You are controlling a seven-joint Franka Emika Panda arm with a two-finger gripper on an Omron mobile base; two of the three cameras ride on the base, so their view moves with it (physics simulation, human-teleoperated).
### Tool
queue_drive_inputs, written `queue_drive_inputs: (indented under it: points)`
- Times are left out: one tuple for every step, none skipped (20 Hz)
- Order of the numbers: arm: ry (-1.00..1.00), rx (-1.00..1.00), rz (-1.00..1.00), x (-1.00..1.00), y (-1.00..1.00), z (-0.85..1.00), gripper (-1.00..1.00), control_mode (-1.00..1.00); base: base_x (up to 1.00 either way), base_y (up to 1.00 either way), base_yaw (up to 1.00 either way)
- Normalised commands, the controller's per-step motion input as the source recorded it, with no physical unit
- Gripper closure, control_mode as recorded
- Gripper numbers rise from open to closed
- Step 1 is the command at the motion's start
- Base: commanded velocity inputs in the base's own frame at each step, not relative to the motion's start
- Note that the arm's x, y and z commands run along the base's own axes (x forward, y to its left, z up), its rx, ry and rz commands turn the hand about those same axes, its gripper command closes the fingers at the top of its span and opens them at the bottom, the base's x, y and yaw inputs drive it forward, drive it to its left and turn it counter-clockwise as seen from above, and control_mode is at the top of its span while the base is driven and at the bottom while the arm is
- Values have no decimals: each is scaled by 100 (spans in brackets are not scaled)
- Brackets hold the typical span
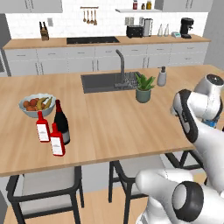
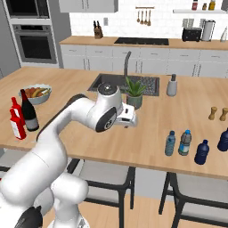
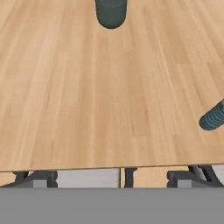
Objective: Move the plastic bottles in the middle to the plastics group, and the glass bottles in the middle to the glass group.
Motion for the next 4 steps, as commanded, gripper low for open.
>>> queue_drive_inputs:
  points:
    - [0, 0, 6, -90, 61, 21, -100, -100, 0, 0, 0]
    - [0, 0, 4, -85, 58, 20, -100, -100, 0, 0, 0]
    - [0, 0, 4, -84, 59, 17, -100, -100, 0, 0, 0]
    - [0, 0, 4, -83, 57, 15, -100, -100, 0, 0, 0]
